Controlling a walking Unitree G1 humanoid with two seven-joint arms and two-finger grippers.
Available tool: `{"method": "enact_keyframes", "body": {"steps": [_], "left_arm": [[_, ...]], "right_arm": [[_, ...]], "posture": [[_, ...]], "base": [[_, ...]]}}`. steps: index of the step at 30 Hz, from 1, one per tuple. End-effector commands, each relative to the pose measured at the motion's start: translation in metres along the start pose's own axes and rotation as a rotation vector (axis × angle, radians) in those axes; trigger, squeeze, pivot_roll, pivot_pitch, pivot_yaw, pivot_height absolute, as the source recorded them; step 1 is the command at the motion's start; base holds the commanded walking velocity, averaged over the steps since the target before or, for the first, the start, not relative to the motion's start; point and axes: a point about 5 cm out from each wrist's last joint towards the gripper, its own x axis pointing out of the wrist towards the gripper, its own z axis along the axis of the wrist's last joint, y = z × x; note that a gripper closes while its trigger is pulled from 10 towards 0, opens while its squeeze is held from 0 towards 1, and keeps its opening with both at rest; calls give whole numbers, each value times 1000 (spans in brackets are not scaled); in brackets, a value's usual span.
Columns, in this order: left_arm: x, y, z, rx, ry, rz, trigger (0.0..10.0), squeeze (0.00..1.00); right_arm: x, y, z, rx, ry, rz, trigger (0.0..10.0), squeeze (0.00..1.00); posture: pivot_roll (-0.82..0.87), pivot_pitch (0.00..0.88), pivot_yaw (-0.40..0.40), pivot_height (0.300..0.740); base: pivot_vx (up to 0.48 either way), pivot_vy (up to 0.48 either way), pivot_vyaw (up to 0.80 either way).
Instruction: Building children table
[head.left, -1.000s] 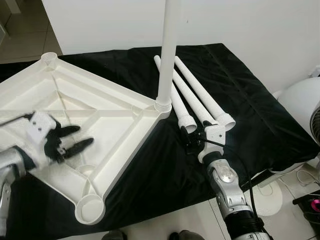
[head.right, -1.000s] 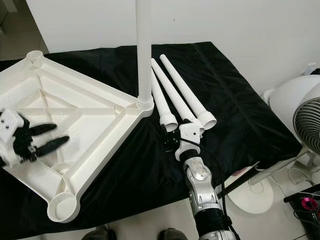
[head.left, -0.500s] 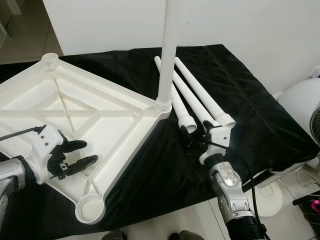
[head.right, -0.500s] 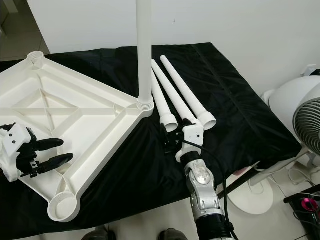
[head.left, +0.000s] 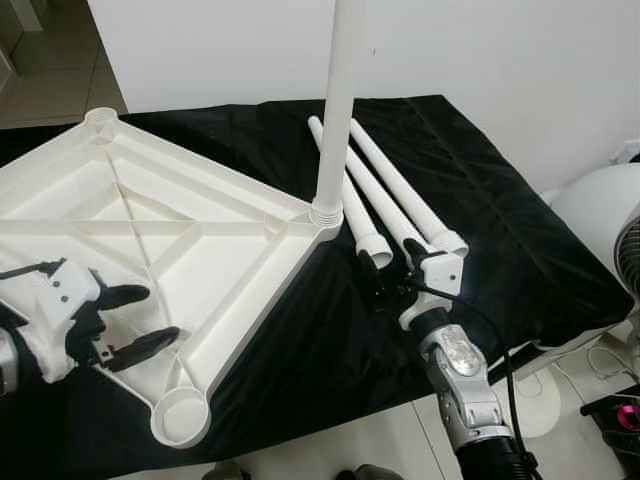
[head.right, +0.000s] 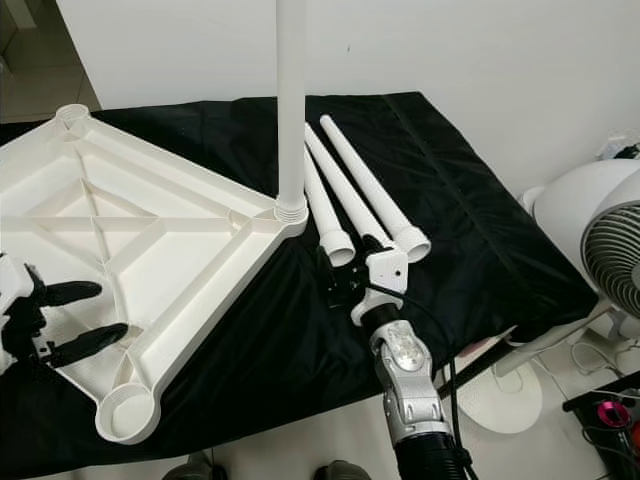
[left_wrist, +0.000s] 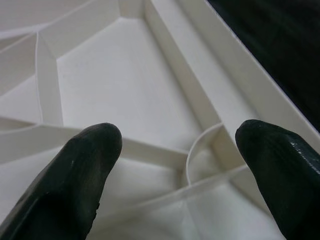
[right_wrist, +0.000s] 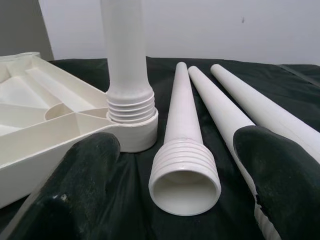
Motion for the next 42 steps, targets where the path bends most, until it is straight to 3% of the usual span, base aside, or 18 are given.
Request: {"method": "enact_keyframes", "body": {"steps": [1,7,14,23,29,42], "left_arm": [[-2,-9,-2,11,21,-180,10000,0],[-12,0,-19,69,199,-162,10000,0],[-9,11,-28,141,318,-136,10000,0],[3,23,-21,208,312,-118,10000,0],[19,34,-17,285,347,-185,10000,0],[32,43,-16,346,376,-253,9804,0]], "right_arm": [[-2,-1,-3,4,17,1,10000,0],[-1,-5,-2,-10,27,18,10000,0],[0,-4,-1,-16,26,29,10000,0],[0,-4,0,-16,24,22,10000,0],[1,-2,0,-15,25,20,10000,0],[1,-5,0,-27,31,13,10000,0]], "posture": [[15,15,-25,740],[20,18,-34,740],[15,21,-29,740],[7,25,-19,740],[0,40,-11,740],[-14,60,3,740]], "base": [[0,0,0],[0,0,0],[0,0,0],[0,0,0],[0,0,0],[0,0,0]]}}
